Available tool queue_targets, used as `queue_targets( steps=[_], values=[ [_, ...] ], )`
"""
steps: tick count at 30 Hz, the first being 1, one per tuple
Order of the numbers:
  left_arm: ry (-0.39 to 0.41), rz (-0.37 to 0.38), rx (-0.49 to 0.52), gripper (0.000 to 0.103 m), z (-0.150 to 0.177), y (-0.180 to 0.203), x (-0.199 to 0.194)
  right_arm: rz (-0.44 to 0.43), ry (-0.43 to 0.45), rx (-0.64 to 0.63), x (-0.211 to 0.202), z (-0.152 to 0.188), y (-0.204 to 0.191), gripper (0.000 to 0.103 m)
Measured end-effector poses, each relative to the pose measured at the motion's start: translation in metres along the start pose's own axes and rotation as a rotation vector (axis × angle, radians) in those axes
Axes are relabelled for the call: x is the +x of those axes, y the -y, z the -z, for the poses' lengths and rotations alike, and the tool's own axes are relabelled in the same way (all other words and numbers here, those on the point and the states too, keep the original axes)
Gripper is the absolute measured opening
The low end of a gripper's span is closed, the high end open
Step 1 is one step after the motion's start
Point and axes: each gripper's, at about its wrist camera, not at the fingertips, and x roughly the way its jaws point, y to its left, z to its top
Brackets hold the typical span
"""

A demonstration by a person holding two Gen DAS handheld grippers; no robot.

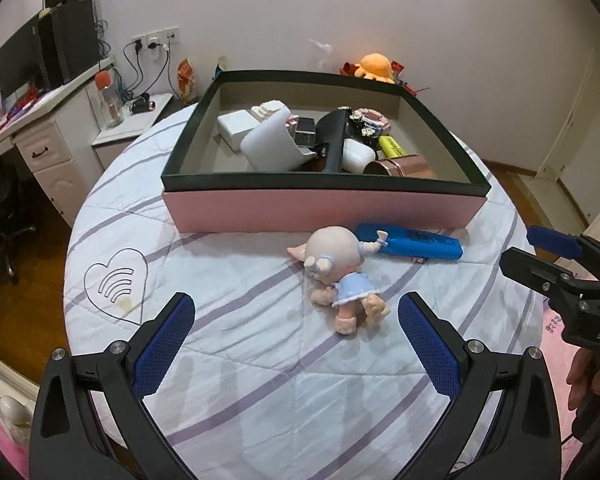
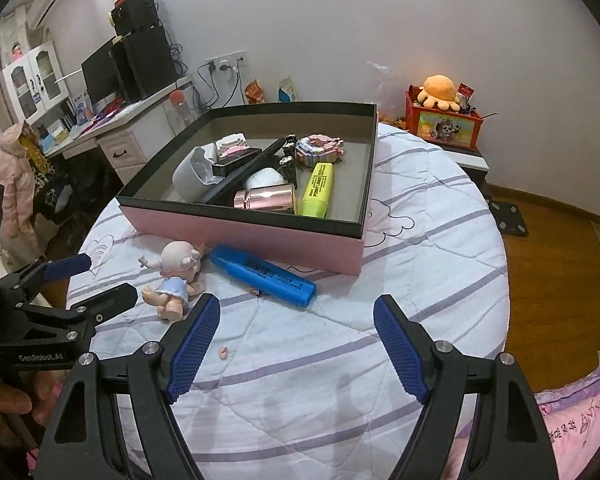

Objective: Organize rigid objects
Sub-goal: 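Withdraw both open tools from the box toward the doll and blue highlighter, then grasp the baby doll with the left tool while the right tool grasps the blue highlighter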

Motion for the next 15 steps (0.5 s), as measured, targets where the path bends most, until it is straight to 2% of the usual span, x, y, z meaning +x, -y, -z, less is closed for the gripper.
queue_targets(
  steps=[15],
  values=[
    [-0.101, -0.007, -0.051, 0.103, 0.001, 0.009, 0.043, -0.021, -0.043, -0.018, 0.021, -0.006, 0.011, 0.081]
  ],
)
